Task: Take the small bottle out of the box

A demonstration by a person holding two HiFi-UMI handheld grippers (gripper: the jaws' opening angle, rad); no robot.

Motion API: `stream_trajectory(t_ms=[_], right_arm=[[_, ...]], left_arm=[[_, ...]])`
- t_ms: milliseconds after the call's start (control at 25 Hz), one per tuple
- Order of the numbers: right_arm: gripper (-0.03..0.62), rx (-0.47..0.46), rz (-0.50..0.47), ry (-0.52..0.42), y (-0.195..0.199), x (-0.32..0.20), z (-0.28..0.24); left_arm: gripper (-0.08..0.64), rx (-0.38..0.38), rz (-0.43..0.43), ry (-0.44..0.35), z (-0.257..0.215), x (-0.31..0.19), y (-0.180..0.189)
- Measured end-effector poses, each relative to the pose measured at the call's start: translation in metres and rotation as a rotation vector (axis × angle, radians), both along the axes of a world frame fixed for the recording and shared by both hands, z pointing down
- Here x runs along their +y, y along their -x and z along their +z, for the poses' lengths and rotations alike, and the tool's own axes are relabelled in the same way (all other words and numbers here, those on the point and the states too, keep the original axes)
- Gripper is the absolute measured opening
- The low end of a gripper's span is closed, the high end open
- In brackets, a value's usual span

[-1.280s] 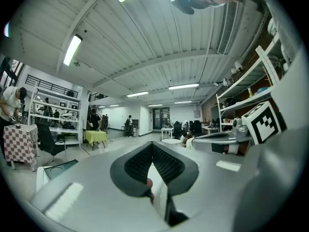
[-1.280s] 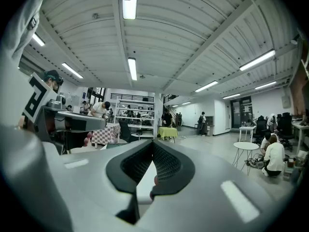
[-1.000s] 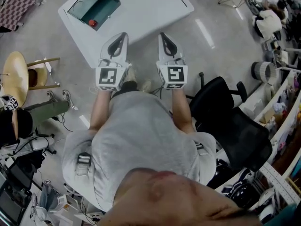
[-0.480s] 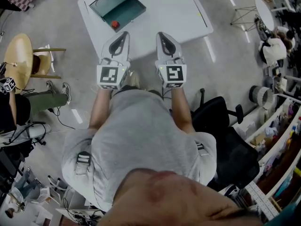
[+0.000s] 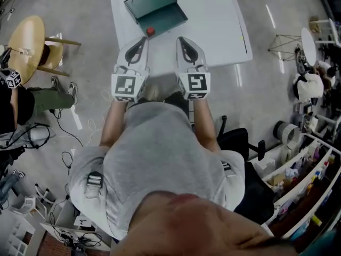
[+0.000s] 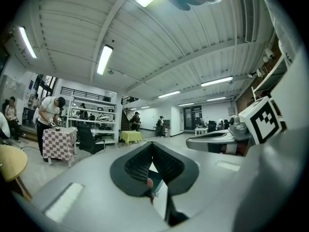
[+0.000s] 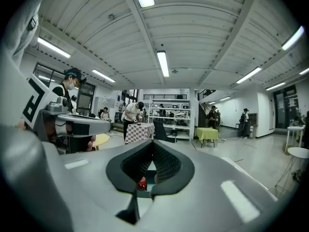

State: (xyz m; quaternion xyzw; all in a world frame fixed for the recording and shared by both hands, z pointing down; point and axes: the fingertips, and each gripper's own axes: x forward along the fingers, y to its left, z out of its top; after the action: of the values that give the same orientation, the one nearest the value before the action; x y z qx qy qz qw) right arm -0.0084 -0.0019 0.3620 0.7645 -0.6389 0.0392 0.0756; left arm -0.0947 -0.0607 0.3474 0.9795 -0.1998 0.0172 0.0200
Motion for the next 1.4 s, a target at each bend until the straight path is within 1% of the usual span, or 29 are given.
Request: stream_trajectory(t_ms=[160, 280, 480, 640, 800, 960, 1200, 1400], right_arm=[[0.003, -0.017, -0.065, 0.019, 0.002, -0.025, 0.005], [0.003, -0.037, -0.132, 0.046, 0.005, -0.045, 0.015], [0.003, -0.037, -0.244, 0.101, 0.01, -0.077, 0.038], [0.003, -0.054, -0.342, 0.16, 0.011, -0.091, 0.056], [0.003, -0.08, -0.417, 0.209, 0.006, -0.101, 0.079], [0.003, -0.092, -0.46, 0.258, -0.001, -0.111, 0.108], [0.003, -0.119, -0.512, 0.298, 0.003, -0.117, 0.143], [0.005, -0.105, -0.539, 0.32, 0.004, -0.124, 0.161]], left_arm=[[0.012, -0.018, -0.077, 0.007, 0.003, -0.018, 0.008], [0.012, -0.036, -0.145, 0.028, 0.012, -0.034, 0.016], [0.012, -0.063, -0.258, 0.069, 0.032, -0.059, 0.025], [0.012, -0.077, -0.341, 0.114, 0.05, -0.063, 0.024], [0.012, -0.096, -0.422, 0.149, 0.069, -0.066, 0.02], [0.012, -0.11, -0.469, 0.189, 0.094, -0.069, 0.016], [0.012, -0.137, -0.519, 0.241, 0.127, -0.063, 0.019], [0.012, -0.15, -0.55, 0.26, 0.142, -0.061, 0.023]])
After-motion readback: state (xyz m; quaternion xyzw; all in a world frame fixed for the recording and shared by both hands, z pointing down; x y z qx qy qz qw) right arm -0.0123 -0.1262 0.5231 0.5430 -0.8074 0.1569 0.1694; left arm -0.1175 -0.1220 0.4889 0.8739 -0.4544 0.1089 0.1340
